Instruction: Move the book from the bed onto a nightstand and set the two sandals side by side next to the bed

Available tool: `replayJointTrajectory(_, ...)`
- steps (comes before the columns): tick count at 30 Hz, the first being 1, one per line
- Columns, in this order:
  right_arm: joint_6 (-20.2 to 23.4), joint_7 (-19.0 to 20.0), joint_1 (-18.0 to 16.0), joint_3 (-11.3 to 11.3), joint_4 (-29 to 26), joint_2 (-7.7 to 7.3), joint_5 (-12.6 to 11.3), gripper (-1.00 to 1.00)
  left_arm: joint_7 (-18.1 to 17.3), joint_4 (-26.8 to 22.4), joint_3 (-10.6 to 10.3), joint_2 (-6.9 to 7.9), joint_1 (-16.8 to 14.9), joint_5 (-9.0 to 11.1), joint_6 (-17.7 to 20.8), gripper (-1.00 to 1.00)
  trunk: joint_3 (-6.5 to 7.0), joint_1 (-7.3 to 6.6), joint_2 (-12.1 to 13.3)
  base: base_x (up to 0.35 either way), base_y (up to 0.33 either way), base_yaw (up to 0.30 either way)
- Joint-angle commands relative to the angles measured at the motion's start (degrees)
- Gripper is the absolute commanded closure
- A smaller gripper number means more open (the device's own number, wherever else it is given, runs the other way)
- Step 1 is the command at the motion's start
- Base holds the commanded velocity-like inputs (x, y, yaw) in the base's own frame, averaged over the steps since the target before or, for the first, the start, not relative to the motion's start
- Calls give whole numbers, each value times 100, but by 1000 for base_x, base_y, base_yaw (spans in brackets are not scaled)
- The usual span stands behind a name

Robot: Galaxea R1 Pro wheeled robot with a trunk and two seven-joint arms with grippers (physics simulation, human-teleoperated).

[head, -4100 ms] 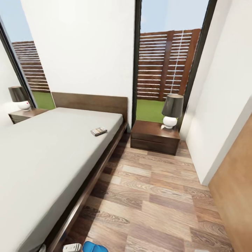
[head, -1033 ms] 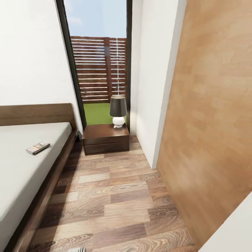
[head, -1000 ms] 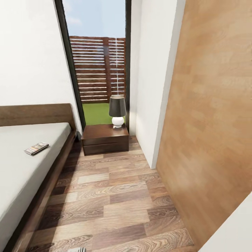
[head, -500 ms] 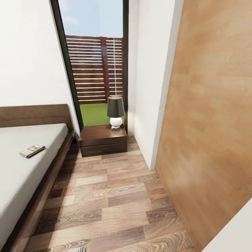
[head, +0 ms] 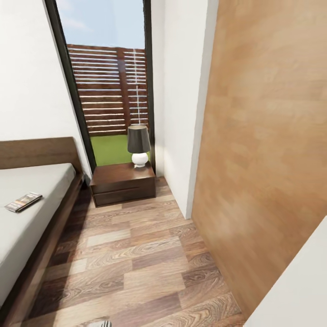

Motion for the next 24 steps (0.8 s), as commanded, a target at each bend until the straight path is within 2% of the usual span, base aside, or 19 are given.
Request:
replayJointTrajectory(1, -25, 24, -7, 49, 15, 0, -56, -100, -29, 6, 5, 2, -2, 41, -1, -100, -3, -1, -2, 0, 0, -290)
replayJointTrajectory(12, -25, 32, -7, 49, 15, 0, -31, -100, -29, 6, 5, 2, -2, 41, -1, -100, 15, -1, -2, 0, 0, -268)
replayJointTrajectory(24, -25, 36, -7, 49, 16, 0, -26, -100, -29, 6, 8, 2, -2, 49, -1, -100, 17, -1, -2, 28, 0, -37)
